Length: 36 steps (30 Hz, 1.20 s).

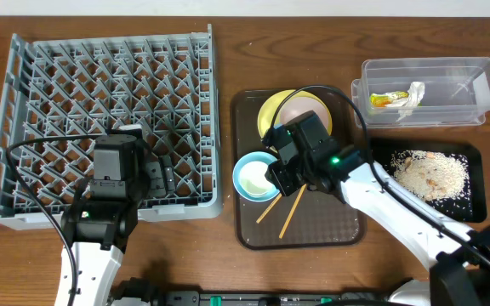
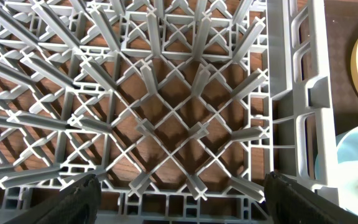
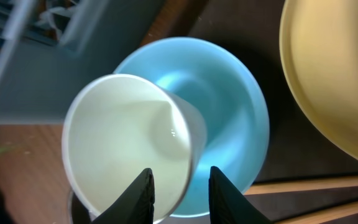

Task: Sort waste into correct bins and load items into the dishwasher rack

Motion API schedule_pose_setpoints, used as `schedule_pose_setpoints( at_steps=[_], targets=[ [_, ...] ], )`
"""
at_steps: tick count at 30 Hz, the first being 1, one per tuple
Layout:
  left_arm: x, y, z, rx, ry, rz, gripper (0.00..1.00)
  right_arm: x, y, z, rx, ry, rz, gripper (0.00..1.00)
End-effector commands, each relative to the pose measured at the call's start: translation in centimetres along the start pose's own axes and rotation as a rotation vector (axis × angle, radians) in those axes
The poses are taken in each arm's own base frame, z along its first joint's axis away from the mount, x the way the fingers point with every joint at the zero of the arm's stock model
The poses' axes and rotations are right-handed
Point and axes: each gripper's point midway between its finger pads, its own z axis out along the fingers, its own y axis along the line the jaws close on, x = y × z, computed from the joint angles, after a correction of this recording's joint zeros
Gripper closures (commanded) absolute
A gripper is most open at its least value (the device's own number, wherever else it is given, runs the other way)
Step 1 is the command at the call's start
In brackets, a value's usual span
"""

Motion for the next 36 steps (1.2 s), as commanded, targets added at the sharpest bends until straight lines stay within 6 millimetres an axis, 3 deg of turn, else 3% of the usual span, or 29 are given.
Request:
schedule_pose_setpoints(
  at_steps=[1, 5, 10, 13, 17, 21, 26, 31, 36],
  targets=[
    [-0.5, 0.1, -0.2, -0.006, -0.012, -0.010, 0.14, 0.9, -0.3, 1.5, 0.033, 0.043, 0.013, 0.74],
    [-0.5, 0.1, -0.2, -0.006, -0.012, -0.010, 0.14, 1.7, -0.6, 2.7, 0.036, 0.081, 0.040, 0.98],
    [-0.5, 0.1, -0.2, -0.006, -0.012, -0.010, 0.14, -0.3, -0.6, 1.9, 0.033, 0.012, 0.046, 0.99],
    [-0.5, 0.1, -0.2, -0.006, -0.012, -0.010, 0.14, -3.1, -1.1, -0.4, 0.040, -0.082, 0.061, 0.99],
    [-0.5, 0.1, -0.2, -0.006, -0.012, -0.010, 0.14, -7.0, -3.0, -5.0, 0.053, -0.232, 0.122, 0.99],
    [-0.5, -0.2, -0.2, 0.014, -0.010, -0.011, 0.14, -8.8, -4.3, -8.0, -0.023, -0.321, 0.167, 0.99],
    [-1.5, -4.9, -0.8, 0.286, -0.031, -0.024, 0.14, -8.9, -3.9, -8.8, -0.235, -0.316, 0.233, 0.99],
    [-4.0, -10.2, -1.9, 0.607, -0.023, -0.205, 0.15, -9.6, -1.2, -8.9, -0.447, -0.319, 0.184, 0.99],
    [-5.5, -15.9, -4.5, 1.030, 0.098, -0.264, 0.15, -10.4, 1.7, -9.8, -0.640, -0.343, 0.088, 0.99]
  ],
)
